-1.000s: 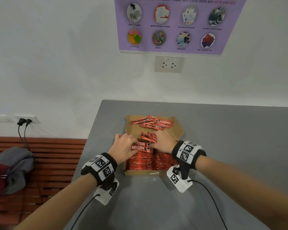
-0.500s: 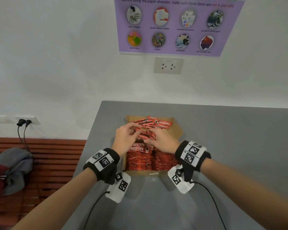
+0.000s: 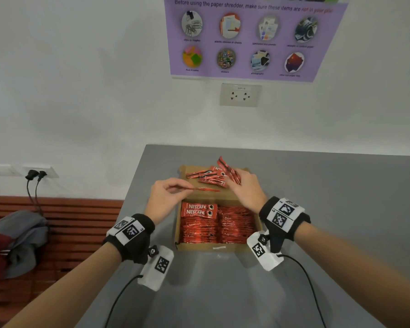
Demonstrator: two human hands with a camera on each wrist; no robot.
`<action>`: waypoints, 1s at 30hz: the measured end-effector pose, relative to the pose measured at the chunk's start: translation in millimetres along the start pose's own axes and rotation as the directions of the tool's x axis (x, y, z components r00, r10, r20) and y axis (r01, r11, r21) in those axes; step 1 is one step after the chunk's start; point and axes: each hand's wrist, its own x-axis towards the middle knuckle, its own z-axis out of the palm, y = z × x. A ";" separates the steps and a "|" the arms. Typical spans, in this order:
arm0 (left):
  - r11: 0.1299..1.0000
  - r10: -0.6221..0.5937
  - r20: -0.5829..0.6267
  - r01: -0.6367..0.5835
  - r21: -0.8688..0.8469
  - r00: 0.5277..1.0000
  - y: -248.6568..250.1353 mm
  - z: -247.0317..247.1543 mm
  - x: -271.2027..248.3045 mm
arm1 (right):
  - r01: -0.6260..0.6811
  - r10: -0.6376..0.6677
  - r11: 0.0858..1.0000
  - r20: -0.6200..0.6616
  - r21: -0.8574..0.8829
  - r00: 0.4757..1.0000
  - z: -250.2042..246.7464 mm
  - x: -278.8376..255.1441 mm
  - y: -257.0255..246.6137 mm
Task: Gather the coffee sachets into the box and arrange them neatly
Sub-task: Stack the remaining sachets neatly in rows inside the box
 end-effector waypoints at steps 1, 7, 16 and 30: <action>1.000 0.019 0.009 -0.018 -0.021 1.000 0.2 0.2 -0.5 | -0.010 0.010 0.999 -0.005 0.037 1.000 -0.1 0.1 -2.0; 0.992 0.054 0.021 -0.051 -0.115 0.998 -2.5 4.7 -0.3 | -0.028 -0.020 0.975 0.213 0.221 0.977 4.5 -9.3 -14.3; 0.965 0.059 0.206 -0.108 0.238 0.977 3.9 9.5 -0.5 | 0.111 -0.138 0.985 0.230 0.130 0.963 6.1 -1.8 -21.5; 0.991 -0.124 -0.114 0.116 -0.070 0.986 10.2 23.0 4.7 | 0.036 -0.054 0.991 0.135 0.132 0.989 26.6 -13.2 -18.8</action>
